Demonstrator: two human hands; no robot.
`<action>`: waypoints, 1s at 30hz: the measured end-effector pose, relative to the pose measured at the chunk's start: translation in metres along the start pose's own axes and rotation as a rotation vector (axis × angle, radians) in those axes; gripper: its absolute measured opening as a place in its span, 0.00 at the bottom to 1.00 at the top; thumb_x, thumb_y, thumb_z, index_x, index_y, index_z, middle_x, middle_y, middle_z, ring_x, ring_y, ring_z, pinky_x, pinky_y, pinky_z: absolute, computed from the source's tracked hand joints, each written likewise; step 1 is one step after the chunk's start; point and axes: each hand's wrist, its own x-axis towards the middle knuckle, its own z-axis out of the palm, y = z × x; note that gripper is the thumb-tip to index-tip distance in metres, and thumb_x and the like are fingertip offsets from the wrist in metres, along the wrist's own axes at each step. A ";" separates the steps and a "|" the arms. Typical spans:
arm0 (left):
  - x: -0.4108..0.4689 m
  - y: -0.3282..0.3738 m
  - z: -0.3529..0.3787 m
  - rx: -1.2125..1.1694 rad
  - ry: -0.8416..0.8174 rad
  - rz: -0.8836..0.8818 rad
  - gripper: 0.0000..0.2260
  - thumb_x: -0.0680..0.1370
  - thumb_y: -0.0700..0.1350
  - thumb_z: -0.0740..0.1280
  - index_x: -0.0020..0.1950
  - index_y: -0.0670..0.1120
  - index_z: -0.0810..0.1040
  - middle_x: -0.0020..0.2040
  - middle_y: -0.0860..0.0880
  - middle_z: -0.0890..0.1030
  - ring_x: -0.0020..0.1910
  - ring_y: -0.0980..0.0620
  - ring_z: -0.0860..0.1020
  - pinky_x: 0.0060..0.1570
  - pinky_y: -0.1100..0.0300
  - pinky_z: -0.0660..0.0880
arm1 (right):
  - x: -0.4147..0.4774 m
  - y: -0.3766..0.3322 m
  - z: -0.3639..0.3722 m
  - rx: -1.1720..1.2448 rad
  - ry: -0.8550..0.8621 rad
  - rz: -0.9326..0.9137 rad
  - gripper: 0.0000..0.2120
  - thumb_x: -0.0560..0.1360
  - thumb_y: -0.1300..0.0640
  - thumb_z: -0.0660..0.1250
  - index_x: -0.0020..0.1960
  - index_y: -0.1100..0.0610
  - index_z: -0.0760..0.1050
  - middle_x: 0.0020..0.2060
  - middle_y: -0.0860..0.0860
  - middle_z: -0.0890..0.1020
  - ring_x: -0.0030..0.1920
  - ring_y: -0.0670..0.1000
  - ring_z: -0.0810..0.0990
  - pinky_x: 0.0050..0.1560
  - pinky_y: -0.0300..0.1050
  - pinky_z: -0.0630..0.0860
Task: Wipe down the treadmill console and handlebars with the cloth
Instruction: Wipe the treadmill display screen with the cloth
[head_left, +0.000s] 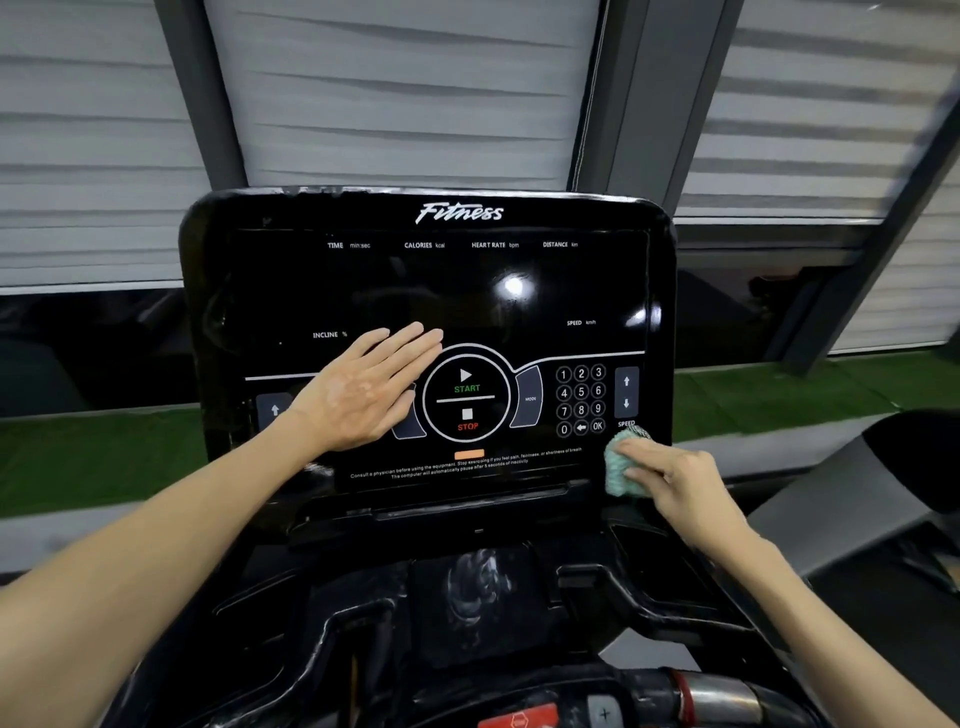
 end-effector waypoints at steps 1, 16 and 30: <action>0.001 0.001 -0.003 0.003 0.002 0.006 0.26 0.82 0.49 0.52 0.79 0.39 0.57 0.79 0.43 0.59 0.78 0.44 0.60 0.75 0.48 0.58 | 0.005 -0.010 -0.004 0.109 0.047 0.084 0.16 0.70 0.71 0.72 0.55 0.61 0.82 0.51 0.48 0.83 0.53 0.35 0.77 0.59 0.24 0.67; 0.016 0.113 -0.111 -1.184 0.165 -0.558 0.06 0.75 0.52 0.72 0.51 0.55 0.84 0.52 0.61 0.81 0.55 0.63 0.77 0.52 0.75 0.69 | 0.038 -0.151 -0.011 1.750 -0.209 0.826 0.15 0.71 0.64 0.66 0.56 0.69 0.79 0.56 0.65 0.79 0.55 0.59 0.79 0.57 0.53 0.78; -0.009 0.107 -0.113 -1.125 0.008 -0.864 0.05 0.77 0.53 0.69 0.48 0.54 0.77 0.46 0.58 0.81 0.48 0.61 0.76 0.46 0.69 0.70 | 0.034 -0.170 -0.003 1.321 -0.424 0.597 0.18 0.75 0.60 0.70 0.64 0.59 0.74 0.54 0.59 0.83 0.54 0.54 0.82 0.57 0.48 0.77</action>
